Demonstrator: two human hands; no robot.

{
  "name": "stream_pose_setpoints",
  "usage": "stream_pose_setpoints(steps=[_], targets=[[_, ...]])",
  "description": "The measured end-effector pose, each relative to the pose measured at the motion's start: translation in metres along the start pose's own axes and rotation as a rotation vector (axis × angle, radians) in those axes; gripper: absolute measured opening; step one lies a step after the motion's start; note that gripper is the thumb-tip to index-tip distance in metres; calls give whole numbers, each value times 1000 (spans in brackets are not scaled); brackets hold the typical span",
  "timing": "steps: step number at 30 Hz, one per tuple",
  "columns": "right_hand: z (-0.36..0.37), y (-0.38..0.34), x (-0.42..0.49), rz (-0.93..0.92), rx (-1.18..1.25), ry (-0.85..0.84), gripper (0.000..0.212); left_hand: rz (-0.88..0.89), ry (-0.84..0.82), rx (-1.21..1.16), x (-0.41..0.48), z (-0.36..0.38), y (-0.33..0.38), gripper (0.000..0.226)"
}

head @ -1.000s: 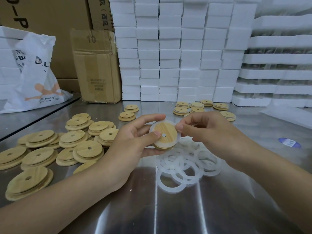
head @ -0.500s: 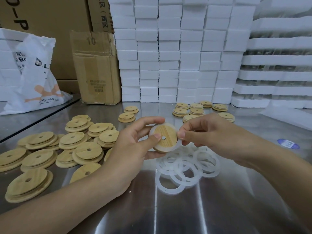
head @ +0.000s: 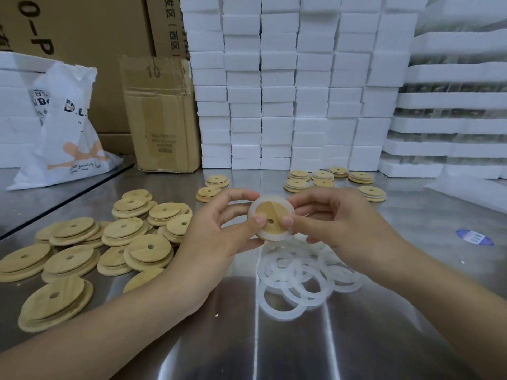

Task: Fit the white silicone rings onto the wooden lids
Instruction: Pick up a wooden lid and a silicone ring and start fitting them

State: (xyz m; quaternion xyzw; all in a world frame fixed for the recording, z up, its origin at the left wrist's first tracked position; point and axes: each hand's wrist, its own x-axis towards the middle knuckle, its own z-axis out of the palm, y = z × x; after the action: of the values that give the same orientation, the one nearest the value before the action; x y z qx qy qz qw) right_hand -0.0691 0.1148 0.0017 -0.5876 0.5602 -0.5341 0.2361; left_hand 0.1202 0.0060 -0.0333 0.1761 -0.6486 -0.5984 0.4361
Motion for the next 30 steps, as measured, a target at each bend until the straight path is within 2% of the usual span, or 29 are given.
stream_pose_setpoints(steps=[4,9,16,20,30], targets=[[2,2,1,-46,-29,56,14,30,109,23,0,-2,4,33],[3,3,1,-74,-94,89,15,51,186,49,0,-6,5,17],[-4,3,2,-47,-10,69,19,-97,64,6,7,-14,9,25],[-9,3,2,-31,28,45,14,-152,18,19,9,-18,13,32],[-4,3,-1,-64,-131,-16,18,-147,-13,77,6,-16,17,20]])
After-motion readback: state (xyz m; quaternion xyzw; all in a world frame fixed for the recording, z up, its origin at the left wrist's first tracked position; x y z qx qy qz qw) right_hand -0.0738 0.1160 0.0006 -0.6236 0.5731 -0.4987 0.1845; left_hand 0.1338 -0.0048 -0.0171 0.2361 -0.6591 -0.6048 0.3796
